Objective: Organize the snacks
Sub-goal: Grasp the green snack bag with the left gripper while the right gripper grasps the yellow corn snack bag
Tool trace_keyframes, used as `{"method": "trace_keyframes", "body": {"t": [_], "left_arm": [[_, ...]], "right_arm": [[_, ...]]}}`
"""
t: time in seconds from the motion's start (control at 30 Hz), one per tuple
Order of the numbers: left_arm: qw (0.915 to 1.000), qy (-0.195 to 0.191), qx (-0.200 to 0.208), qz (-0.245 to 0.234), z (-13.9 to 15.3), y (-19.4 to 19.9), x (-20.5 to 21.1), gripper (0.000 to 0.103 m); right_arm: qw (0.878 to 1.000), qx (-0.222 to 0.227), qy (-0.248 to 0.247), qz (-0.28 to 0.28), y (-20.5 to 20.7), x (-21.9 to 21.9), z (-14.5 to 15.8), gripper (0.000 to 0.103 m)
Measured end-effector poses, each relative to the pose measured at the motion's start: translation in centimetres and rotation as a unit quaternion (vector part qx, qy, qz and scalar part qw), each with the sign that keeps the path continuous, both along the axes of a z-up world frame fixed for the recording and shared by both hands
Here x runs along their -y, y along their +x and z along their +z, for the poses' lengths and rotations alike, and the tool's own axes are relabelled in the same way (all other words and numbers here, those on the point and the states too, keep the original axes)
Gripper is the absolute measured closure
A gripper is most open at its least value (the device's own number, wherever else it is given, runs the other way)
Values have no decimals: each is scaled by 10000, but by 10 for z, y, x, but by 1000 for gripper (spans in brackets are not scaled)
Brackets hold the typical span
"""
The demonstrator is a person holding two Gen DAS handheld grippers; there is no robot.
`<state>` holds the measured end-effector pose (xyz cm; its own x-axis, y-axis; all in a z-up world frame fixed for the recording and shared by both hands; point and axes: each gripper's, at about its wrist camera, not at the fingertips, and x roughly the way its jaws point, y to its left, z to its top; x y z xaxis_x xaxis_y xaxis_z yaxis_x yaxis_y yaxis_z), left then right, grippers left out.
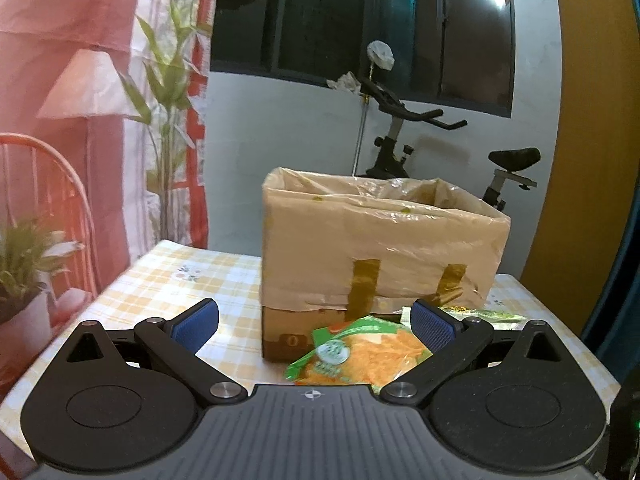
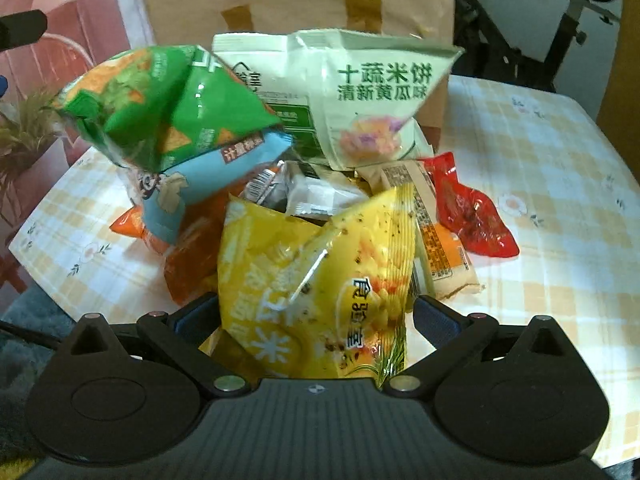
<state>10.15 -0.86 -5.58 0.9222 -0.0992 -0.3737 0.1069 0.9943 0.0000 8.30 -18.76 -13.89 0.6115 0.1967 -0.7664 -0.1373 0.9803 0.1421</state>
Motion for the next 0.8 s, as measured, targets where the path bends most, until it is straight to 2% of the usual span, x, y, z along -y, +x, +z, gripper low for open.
{"method": "trace_keyframes", "body": {"t": [0.13,0.3,0.47,0.8], "left_arm": [[9990,-303,-246,-228,-10,23,3,0],[9955,-528,-766,-189,-33,38,2,1],[9930,-661,-880,-437,-45,37,2,0],[9779,-1279,-1398,-880,-59,50,15,0]], "right_arm": [[10000,39,27,29,0,-1,-2,0],[9999,140,14,80,-3,-2,-4,0],[9998,139,129,87,-2,0,-9,0],[9997,173,157,121,-3,2,-11,0]]}}
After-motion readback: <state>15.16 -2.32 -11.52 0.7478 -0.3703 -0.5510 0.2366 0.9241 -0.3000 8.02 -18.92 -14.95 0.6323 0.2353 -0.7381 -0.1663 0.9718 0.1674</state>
